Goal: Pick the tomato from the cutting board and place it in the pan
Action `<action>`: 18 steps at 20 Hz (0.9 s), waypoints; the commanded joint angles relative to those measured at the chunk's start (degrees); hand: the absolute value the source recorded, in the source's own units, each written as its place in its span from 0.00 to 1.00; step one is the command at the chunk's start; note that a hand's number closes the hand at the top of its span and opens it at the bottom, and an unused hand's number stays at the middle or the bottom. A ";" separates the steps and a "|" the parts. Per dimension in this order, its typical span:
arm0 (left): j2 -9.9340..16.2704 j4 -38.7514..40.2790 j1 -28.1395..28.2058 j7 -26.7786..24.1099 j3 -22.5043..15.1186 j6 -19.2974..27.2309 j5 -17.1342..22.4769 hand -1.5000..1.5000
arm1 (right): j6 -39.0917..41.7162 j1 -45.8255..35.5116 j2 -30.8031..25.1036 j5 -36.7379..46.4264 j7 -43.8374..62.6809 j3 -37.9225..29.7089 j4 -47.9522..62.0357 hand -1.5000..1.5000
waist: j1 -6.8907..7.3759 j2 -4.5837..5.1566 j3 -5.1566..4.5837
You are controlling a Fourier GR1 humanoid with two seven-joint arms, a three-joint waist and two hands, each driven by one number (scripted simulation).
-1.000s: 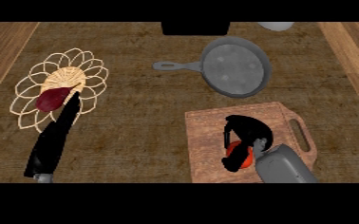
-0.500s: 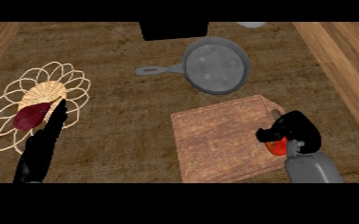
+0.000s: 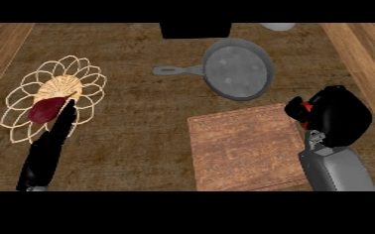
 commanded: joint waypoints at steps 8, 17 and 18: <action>-1.32 0.43 -2.26 -0.25 -1.92 -1.05 -0.80 0.50 | -2.22 -19.39 11.90 15.44 10.67 -9.52 9.43 1.00 | 3.70 1.60 0.52; -1.90 -0.90 -3.43 0.82 -3.07 -1.68 -1.25 0.50 | -19.36 -26.81 11.41 9.03 0.03 -25.96 29.13 1.00 | 5.09 2.33 0.64; -1.53 1.55 -3.80 -0.99 -1.81 -1.25 -1.38 0.50 | -20.48 -27.49 10.20 8.48 -1.29 -27.94 31.78 1.00 | 5.04 2.51 0.61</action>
